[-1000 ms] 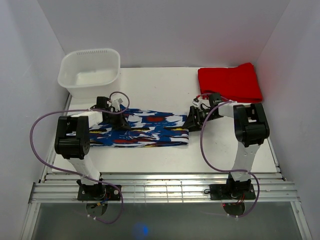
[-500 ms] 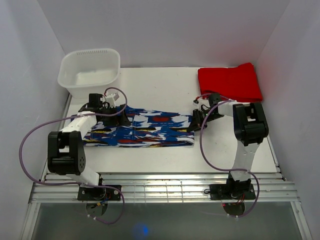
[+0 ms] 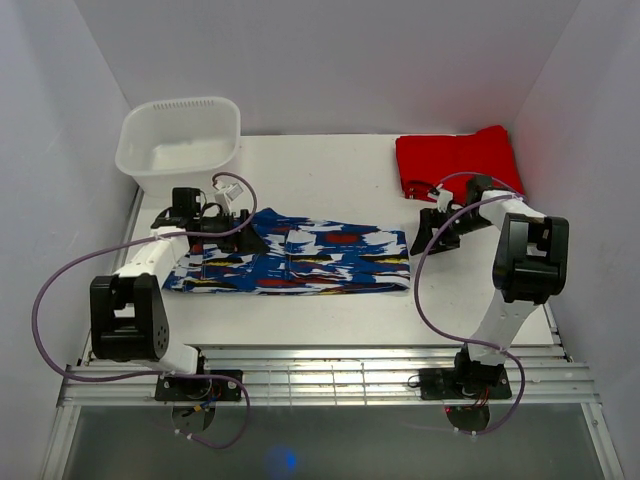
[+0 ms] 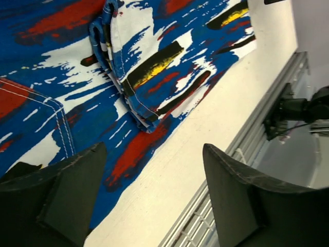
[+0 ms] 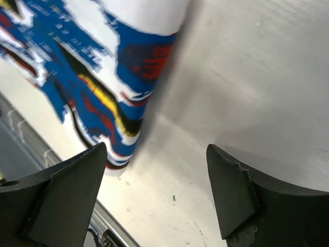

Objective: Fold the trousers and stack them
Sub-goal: Fold the trousers

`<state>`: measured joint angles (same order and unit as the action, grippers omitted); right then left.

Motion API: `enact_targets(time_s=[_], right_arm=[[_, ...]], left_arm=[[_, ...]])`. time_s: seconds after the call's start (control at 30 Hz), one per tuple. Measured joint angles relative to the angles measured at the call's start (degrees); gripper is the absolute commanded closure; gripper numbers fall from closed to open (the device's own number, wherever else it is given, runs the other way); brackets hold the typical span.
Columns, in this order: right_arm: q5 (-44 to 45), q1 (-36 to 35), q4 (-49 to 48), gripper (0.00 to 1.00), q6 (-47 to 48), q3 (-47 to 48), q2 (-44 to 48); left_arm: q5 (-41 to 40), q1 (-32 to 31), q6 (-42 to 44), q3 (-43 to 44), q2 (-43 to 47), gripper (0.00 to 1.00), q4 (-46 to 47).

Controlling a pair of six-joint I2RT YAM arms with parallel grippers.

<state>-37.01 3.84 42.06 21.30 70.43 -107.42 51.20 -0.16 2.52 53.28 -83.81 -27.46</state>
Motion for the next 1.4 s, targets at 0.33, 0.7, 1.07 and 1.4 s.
enact_targets(time_s=[0.33,0.7,1.07,1.4], right_arm=[[-27.17,-4.87,10.88,0.42,8.26,-2.99,-1.49],[-24.65,-6.51,2.51,0.38,-6.49,-12.83,-6.29],[-22.67,-6.10,-7.89,0.39,-13.86,1.25,-0.04],[-17.09,-6.10,-24.65,0.45,-24.85,2.67,-12.09]], left_arm=[[6.27,5.53,-0.94,-0.11,-6.75,0.18,-0.11],[5.46,14.47,-1.64,1.53,-8.35,0.17,-0.68],[7.58,14.99,0.74,2.01,-8.87,0.14,-2.16],[6.19,15.45,-1.31,2.82,-8.87,0.02,-1.51]])
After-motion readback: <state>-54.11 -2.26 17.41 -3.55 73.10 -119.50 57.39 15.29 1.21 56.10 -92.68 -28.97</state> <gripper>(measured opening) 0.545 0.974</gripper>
